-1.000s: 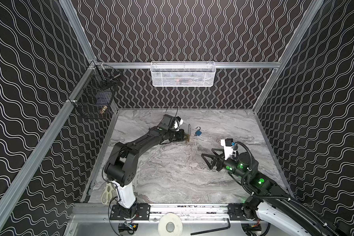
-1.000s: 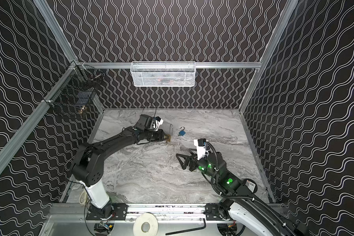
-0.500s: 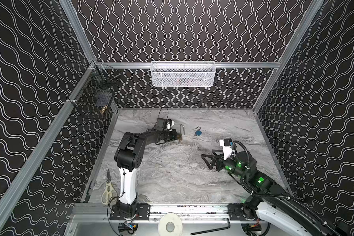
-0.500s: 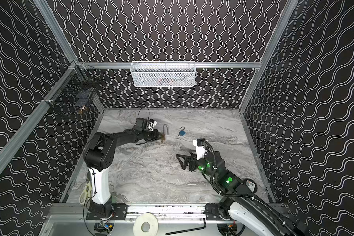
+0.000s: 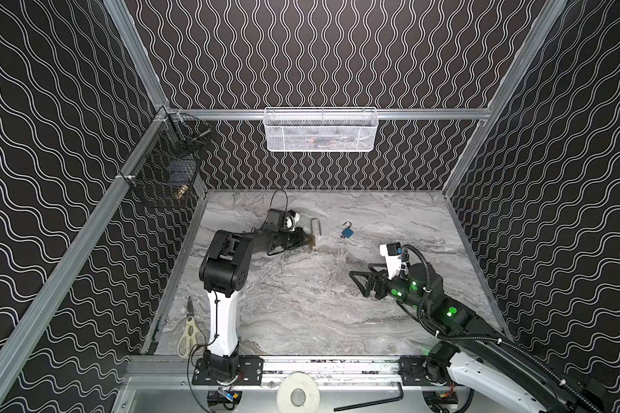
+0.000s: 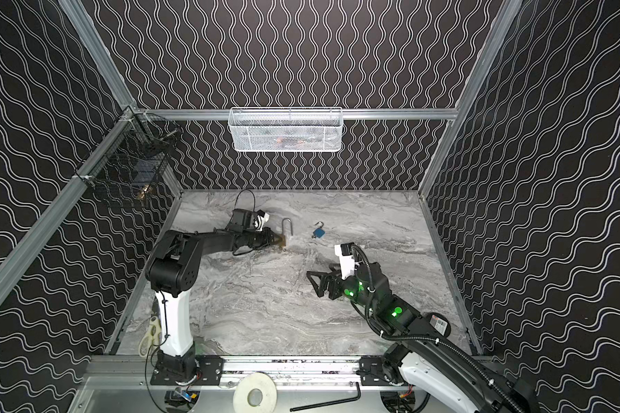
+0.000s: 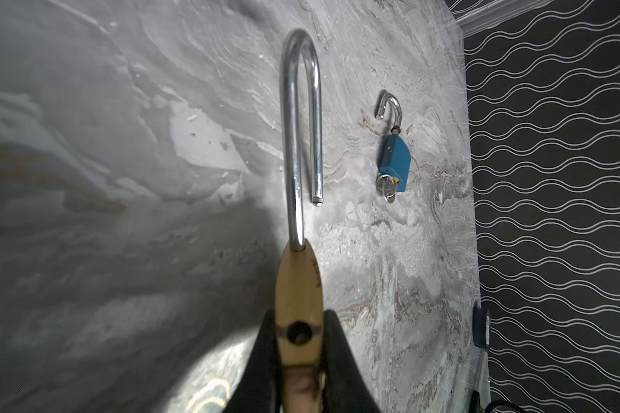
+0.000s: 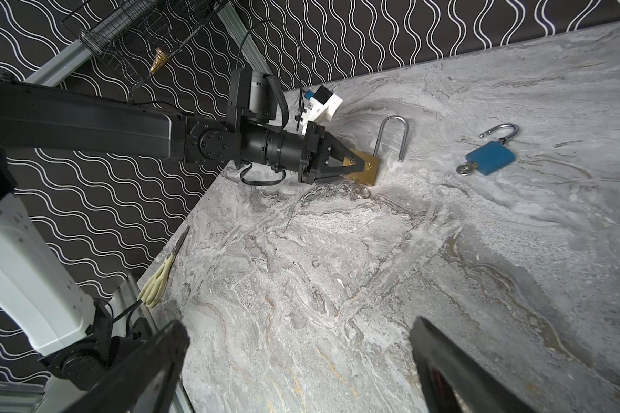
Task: Unlock with the key
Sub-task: 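Carry the open brass padlock farther from the robot with the left gripper and lower it, then open the left gripper to set the brass padlock on the table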
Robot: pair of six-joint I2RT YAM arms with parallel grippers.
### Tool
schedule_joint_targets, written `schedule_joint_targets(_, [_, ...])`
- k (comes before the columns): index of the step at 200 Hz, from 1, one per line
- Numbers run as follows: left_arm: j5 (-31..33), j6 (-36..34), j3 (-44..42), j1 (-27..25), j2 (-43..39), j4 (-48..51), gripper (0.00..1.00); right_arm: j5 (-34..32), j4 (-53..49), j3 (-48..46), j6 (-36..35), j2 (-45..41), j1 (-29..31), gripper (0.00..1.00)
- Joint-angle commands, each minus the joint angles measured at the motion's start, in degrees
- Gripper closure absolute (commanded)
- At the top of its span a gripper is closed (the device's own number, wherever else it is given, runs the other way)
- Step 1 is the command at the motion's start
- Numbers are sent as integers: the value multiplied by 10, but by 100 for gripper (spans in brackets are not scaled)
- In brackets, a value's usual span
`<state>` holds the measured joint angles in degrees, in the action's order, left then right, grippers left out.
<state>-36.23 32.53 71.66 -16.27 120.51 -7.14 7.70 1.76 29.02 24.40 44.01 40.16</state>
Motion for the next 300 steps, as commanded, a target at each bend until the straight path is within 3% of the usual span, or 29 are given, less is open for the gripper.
schedule_joint_targets(1, [-9,-27,13,1,4,13,80,2,20,-1,-2,-3,1,1])
schedule_joint_targets(69, [43,-60,28,4,2,82,58,8,19,1,-4,-2,1,1])
schedule_joint_targets(159, [55,-63,24,12,-14,80,49,7,23,-2,0,-2,1,1])
schedule_joint_targets(194, [53,-59,10,15,-42,75,27,-12,34,-8,6,6,0,1])
schedule_joint_targets(213, [66,-58,-17,17,-85,71,2,-39,28,2,4,8,0,1])
schedule_joint_targets(258, [138,-88,-123,16,-292,97,1,-80,5,23,-16,39,-8,1])
schedule_joint_targets(300, [354,-177,-239,15,-548,219,1,-229,24,-16,-59,-44,-46,1])
